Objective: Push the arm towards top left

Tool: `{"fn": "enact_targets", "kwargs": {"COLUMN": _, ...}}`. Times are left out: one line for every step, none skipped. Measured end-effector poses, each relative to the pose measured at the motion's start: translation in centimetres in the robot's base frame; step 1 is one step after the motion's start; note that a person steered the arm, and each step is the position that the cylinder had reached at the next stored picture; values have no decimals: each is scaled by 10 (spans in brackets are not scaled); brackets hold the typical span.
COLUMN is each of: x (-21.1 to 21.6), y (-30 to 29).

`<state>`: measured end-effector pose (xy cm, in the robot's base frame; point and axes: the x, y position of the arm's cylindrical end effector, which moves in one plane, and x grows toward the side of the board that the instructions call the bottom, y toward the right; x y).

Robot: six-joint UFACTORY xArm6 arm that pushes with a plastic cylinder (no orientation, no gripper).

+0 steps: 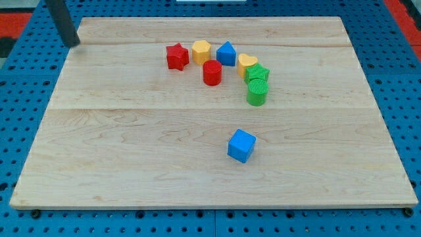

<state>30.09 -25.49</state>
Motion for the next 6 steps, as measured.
{"fn": "enact_targets", "kwargs": {"x": -65, "y": 63}}
{"fn": "enact_targets", "kwargs": {"x": -43, "y": -41}}
{"fn": "enact_targets", "kwargs": {"x": -7, "y": 37}}
{"fn": "enact_targets", "kwargs": {"x": -83, "y": 55}}
{"fn": "enact_targets", "kwargs": {"x": -89, "y": 45}}
{"fn": "enact_targets", "kwargs": {"x": -89, "y": 43}}
